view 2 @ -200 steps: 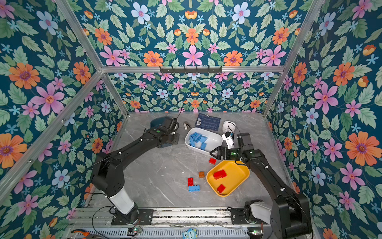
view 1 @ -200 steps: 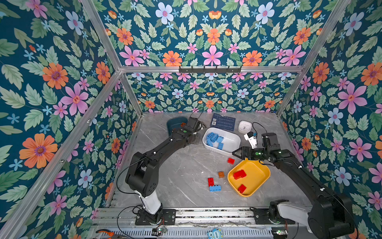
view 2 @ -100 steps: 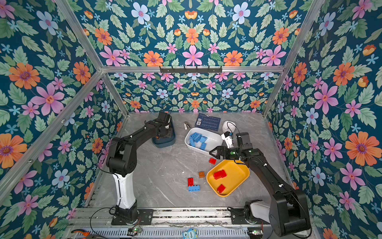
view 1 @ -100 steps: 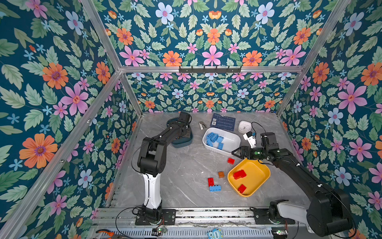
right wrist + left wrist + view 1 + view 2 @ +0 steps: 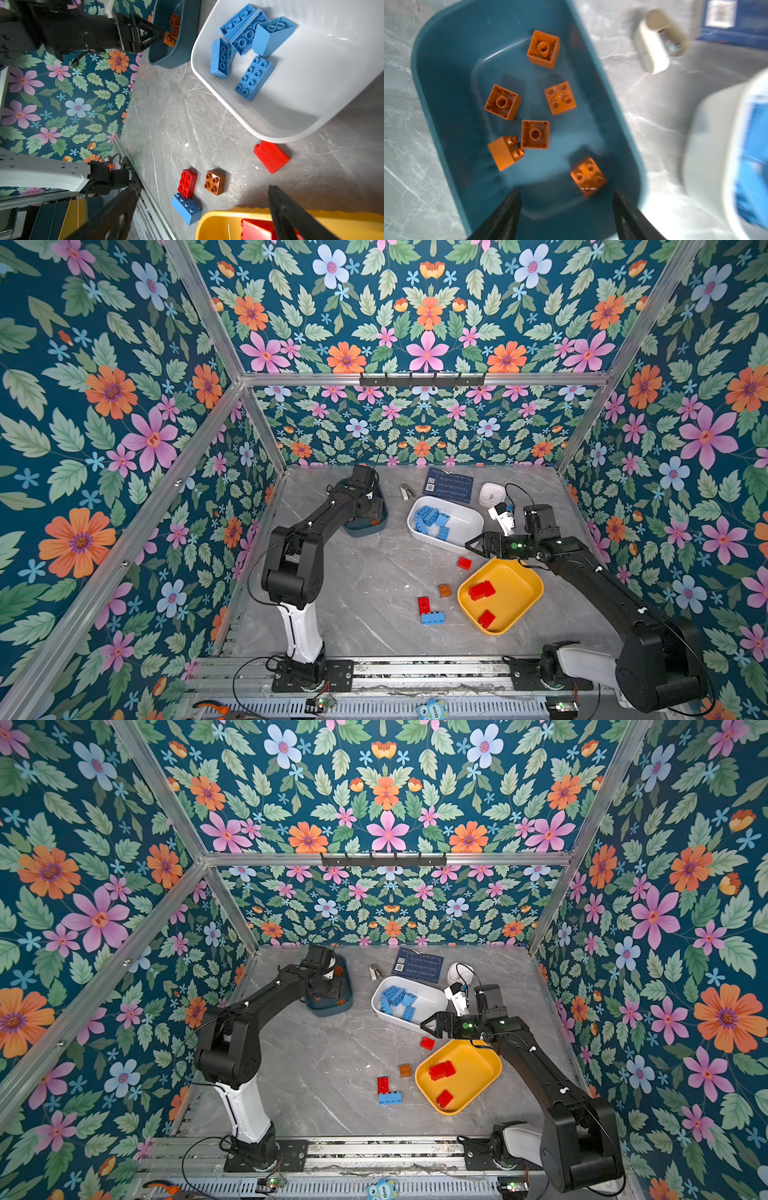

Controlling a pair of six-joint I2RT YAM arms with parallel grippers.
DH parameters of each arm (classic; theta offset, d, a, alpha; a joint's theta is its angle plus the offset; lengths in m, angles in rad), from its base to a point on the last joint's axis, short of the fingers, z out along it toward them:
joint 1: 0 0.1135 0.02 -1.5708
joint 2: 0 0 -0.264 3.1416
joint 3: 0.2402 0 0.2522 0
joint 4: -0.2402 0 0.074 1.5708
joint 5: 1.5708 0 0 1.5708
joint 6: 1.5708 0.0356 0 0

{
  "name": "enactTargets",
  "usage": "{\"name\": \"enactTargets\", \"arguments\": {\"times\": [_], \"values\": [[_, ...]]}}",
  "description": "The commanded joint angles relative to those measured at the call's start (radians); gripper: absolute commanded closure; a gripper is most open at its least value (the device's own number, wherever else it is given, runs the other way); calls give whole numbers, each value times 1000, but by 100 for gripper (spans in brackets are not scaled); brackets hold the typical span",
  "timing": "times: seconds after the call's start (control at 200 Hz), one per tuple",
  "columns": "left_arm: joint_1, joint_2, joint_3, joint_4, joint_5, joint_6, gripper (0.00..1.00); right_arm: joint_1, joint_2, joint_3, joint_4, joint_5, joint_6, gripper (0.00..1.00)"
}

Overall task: Sort the legos into containers by color
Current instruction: 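Move the left gripper back to the loose bricks and grasp a red brick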

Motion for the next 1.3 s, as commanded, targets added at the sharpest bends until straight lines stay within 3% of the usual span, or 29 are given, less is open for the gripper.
{"name": "enactTargets", "arguments": {"times": [0.0, 0.26, 0.535, 0.765, 1.09, 1.295], "values": [[-30, -95, -61, -18, 65, -45, 27, 1, -6, 4, 3, -6, -8, 1], [-202, -330, -295, -28, 46, -224, 27, 0, -12, 9, -9, -5, -13, 1], [-433, -467, -499, 78, 47, -555, 29, 0, -20, -11, -12, -7, -14, 1], [-615, -433, -560, 119, -40, -766, 32, 1, -33, -31, -17, -6, -17, 1], [-764, -313, -544, 112, -111, -902, 35, 2, -40, -72, -3, -9, -15, 1], [-812, -236, -523, 94, -120, -930, 38, 1, -37, -82, 2, -10, -16, 1]]}}
